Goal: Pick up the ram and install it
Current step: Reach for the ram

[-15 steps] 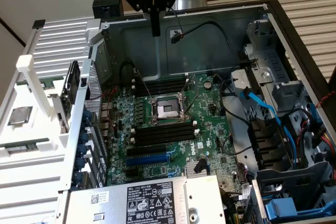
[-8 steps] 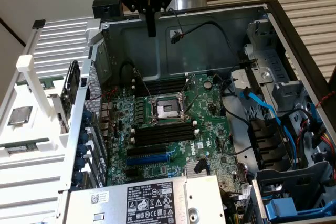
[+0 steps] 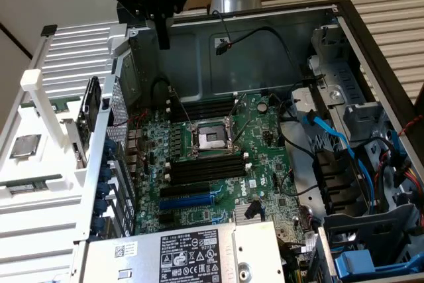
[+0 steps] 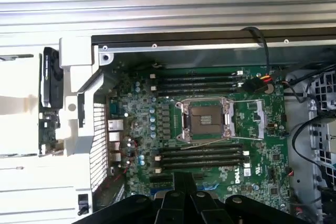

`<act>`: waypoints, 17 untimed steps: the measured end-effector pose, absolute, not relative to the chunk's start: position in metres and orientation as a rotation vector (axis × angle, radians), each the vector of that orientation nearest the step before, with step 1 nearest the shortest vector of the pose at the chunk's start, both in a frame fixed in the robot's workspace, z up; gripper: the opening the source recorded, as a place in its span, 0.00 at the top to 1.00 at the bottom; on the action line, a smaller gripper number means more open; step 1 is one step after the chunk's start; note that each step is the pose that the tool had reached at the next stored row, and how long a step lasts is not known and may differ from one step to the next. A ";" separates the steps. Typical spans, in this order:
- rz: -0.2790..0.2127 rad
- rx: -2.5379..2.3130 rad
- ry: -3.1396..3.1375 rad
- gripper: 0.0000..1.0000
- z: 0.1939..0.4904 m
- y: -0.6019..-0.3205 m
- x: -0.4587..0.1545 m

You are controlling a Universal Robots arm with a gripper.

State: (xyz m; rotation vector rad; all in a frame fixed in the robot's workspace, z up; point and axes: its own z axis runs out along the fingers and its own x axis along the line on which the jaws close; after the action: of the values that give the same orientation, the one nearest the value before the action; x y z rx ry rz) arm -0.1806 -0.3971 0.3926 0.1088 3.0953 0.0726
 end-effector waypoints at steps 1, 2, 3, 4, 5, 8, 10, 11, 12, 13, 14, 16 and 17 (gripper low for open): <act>0.073 0.109 3.095 0.90 0.393 -0.397 -0.185; 0.073 0.109 3.095 0.90 0.393 -0.397 -0.190; 0.073 0.109 3.095 0.90 0.393 -0.396 -0.199; 0.072 0.109 3.095 0.90 0.393 -0.396 -0.208; 0.073 0.109 3.095 0.90 0.393 -0.396 -0.217; 0.073 0.109 3.095 0.90 0.393 -0.396 -0.240; 0.073 0.109 3.095 0.90 0.393 -0.395 -0.258; 0.073 0.109 3.095 0.90 0.392 -0.395 -0.263; 0.073 0.109 3.095 0.90 0.393 -0.394 -0.267; 0.072 0.109 3.095 0.90 0.393 -0.394 -0.276; 0.073 0.109 3.095 0.90 0.392 -0.394 -0.281; 0.073 0.109 3.095 0.90 0.392 -0.392 -0.299; 0.073 0.109 3.095 0.90 0.392 -0.392 -0.304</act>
State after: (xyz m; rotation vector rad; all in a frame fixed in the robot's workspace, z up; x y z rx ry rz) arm -0.3037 -0.3916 0.3924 0.1089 3.0952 0.0727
